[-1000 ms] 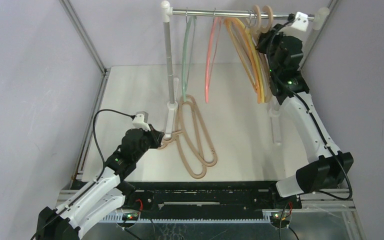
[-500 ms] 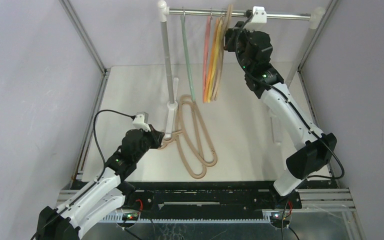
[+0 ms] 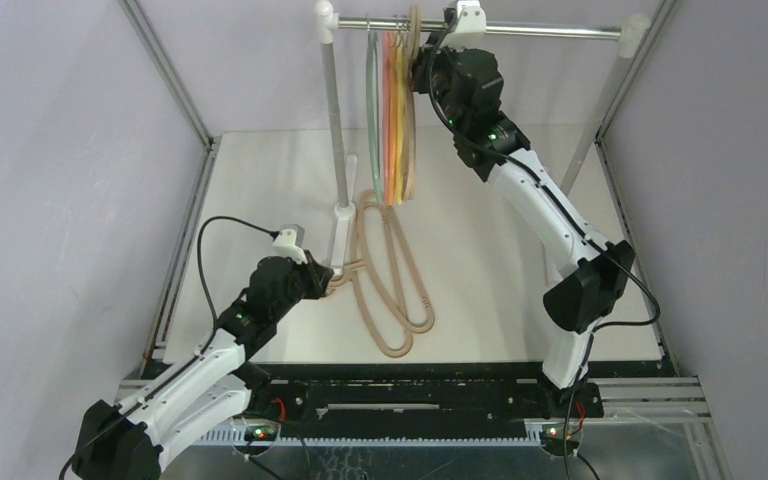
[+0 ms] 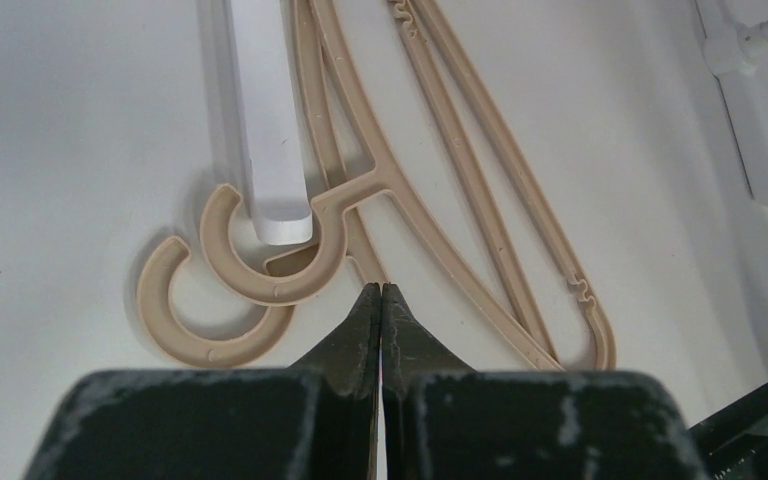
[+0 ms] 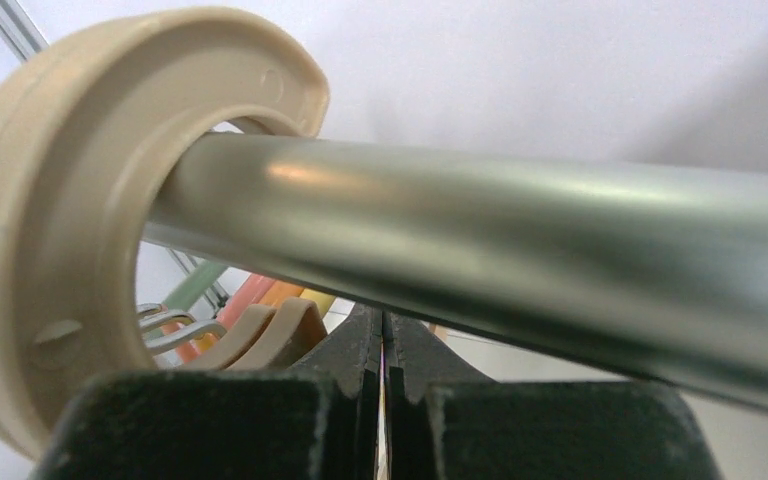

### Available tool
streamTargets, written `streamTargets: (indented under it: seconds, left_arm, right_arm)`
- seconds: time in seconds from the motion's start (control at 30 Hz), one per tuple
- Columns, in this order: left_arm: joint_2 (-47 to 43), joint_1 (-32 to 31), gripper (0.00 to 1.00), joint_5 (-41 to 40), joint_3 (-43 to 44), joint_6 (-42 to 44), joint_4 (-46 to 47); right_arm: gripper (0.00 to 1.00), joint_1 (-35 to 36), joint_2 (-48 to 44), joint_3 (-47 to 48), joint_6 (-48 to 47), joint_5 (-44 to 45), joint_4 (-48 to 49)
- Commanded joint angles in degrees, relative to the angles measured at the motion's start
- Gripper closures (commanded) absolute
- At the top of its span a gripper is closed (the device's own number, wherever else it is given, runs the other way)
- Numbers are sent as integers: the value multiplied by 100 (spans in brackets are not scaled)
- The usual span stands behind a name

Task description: Organize the hangers

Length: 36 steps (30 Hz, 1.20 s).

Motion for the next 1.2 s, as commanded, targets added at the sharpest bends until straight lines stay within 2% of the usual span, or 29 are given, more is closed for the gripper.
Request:
streamTargets:
  seconds: [0.0,0.3,0.5,0.63,0.77,0.83,0.9,0.97,1.03,1.17]
  left_arm:
    - [-47,-17,100,150,100,117,277]
    - [124,-24,100,234,159,118,342]
    - [186,-30,100,262,190,147,348]
    - [129,-29,100,224,189,153,313]
    - [143,-30,100,204,179,153,301]
    - [151,-28,99,176,177,155,272]
    - [139,-25,89,169,179,170,252]
    - [112,-30,82,147,172,186,231]
    - [75,-25,71,68,173,206,185]
    - [-29,-38,60,-64,125,215,155]
  right_arm:
    - [100,158,188,518,-49,-102,20]
    - [100,443,592,995,80,-171,-119]
    - [100,670,1046,1653,1,-56,-430]
    - [100,688,1031,1639,-63,144,-506]
    - [100,620,676,1231,-119,320,-513]
    - [89,544,395,837,-80,367,-493]
    - [69,475,12,316,-58,421,-313]
    - [37,425,-436,-384,-71,598,27]
    - [17,422,-872,-1014,-179,832,324]
    - [3,380,-1660,-1938,-288,1267,392]
